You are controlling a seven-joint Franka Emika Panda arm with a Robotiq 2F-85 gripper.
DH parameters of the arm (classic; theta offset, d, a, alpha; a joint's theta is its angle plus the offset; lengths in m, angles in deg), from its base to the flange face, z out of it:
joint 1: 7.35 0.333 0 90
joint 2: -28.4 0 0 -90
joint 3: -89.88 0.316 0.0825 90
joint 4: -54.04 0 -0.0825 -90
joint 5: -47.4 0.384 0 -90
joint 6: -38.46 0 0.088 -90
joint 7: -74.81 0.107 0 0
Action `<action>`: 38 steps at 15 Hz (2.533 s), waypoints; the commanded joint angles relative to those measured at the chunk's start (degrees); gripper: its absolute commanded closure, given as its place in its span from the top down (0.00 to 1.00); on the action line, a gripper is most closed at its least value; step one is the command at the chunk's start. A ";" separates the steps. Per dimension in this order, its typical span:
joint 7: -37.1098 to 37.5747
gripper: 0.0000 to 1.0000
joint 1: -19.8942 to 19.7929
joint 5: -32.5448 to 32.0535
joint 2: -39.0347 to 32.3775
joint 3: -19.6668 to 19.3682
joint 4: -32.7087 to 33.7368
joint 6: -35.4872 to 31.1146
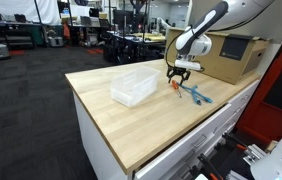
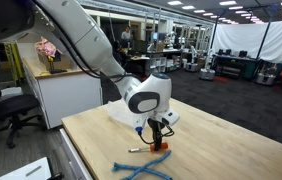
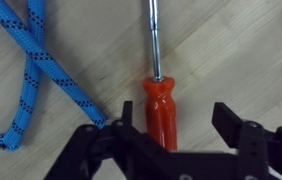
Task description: Put the screwdriver into the plastic box
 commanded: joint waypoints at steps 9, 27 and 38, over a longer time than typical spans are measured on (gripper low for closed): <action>-2.40 0.06 -0.21 0.42 -1.50 -0.51 1.37 0.37; -0.63 0.06 3.03 -4.65 13.68 -0.32 -4.87 10.60; 3.30 0.06 7.38 11.42 26.14 7.67 -3.24 21.93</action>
